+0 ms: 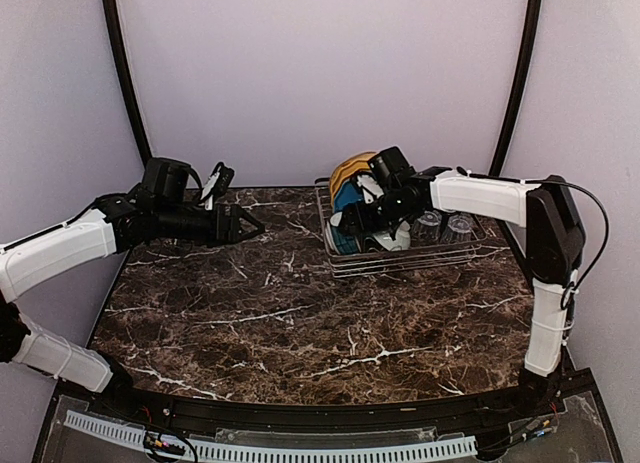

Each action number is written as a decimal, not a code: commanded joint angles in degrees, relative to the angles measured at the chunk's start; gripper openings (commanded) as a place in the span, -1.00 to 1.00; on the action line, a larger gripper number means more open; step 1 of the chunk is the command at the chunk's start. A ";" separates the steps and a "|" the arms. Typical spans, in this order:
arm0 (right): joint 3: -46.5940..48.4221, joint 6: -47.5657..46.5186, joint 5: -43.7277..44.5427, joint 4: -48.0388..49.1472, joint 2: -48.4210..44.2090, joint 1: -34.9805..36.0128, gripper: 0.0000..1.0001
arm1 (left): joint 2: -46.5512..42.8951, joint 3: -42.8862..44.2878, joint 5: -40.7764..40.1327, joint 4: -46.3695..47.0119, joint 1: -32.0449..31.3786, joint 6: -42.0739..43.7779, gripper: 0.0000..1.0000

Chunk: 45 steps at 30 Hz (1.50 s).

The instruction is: Load the mixed dishes into the dish rack

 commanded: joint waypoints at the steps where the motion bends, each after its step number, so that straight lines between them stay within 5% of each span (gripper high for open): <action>1: -3.57 2.12 3.23 1.29 -2.46 -3.52 0.54 | -0.48 -0.91 0.56 0.38 0.00 -0.20 0.43; 27: -12.41 -0.48 10.48 1.30 -8.41 -6.98 0.18 | 0.09 -1.52 0.59 0.90 0.05 -0.70 0.43; 33: -14.55 -2.45 5.29 3.72 -10.07 -6.77 0.14 | 0.22 -2.01 0.47 1.20 0.05 -0.66 0.43; 38: -15.12 -5.26 2.48 5.72 -11.81 -5.28 0.20 | 0.71 -1.92 0.43 1.46 0.05 -0.59 0.43; 45: -18.79 -8.66 4.23 8.60 -19.89 -3.07 0.68 | 0.83 -1.83 -3.66 -0.14 0.05 1.33 0.48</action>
